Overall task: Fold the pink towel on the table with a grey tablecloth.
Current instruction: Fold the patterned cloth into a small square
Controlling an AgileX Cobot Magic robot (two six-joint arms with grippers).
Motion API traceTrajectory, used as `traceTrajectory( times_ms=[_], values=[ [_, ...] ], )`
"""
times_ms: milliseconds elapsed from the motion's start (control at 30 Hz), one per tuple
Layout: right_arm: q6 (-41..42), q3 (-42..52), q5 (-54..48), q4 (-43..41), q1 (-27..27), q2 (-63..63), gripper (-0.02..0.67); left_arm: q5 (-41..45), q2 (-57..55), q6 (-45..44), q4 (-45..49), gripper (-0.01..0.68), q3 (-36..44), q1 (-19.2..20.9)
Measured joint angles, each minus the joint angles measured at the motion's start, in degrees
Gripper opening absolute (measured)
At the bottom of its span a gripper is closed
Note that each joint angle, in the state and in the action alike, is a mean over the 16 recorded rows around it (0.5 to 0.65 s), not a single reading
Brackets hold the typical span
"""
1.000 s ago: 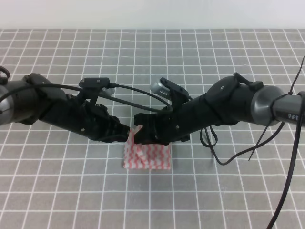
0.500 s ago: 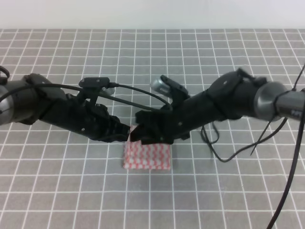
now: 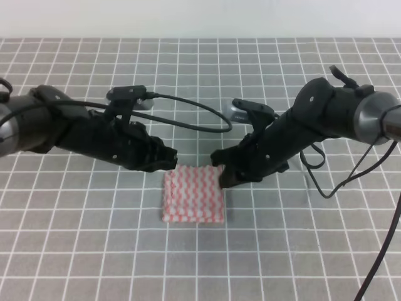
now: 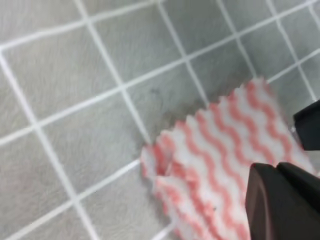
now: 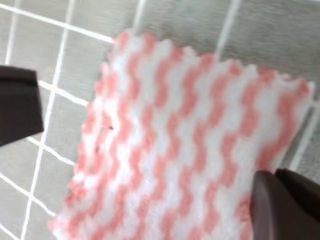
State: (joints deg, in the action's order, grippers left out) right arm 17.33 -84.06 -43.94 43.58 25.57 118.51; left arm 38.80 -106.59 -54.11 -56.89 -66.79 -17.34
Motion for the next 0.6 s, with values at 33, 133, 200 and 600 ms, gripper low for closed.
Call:
traceTrajectory(
  times_ms=[33,133,200,600],
  values=[
    [-0.64,0.0,0.38,-0.99,-0.03,0.0,-0.015,0.39,-0.12,0.13,0.23,-0.002,-0.2,-0.18],
    [-2.0,0.0,1.56,-3.04,-0.03,0.0,-0.015,1.73,-0.59,0.74,1.04,-0.002,-0.66,-0.76],
    [-2.29,0.0,2.23,-3.5,-0.03,0.0,-0.015,2.7,-0.99,1.36,1.88,-0.002,-0.81,-1.14],
    [-2.37,0.0,5.23,-3.48,-0.03,0.02,-0.015,6.76,-4.12,7.39,10.67,-0.002,-0.83,-2.16]
  ],
)
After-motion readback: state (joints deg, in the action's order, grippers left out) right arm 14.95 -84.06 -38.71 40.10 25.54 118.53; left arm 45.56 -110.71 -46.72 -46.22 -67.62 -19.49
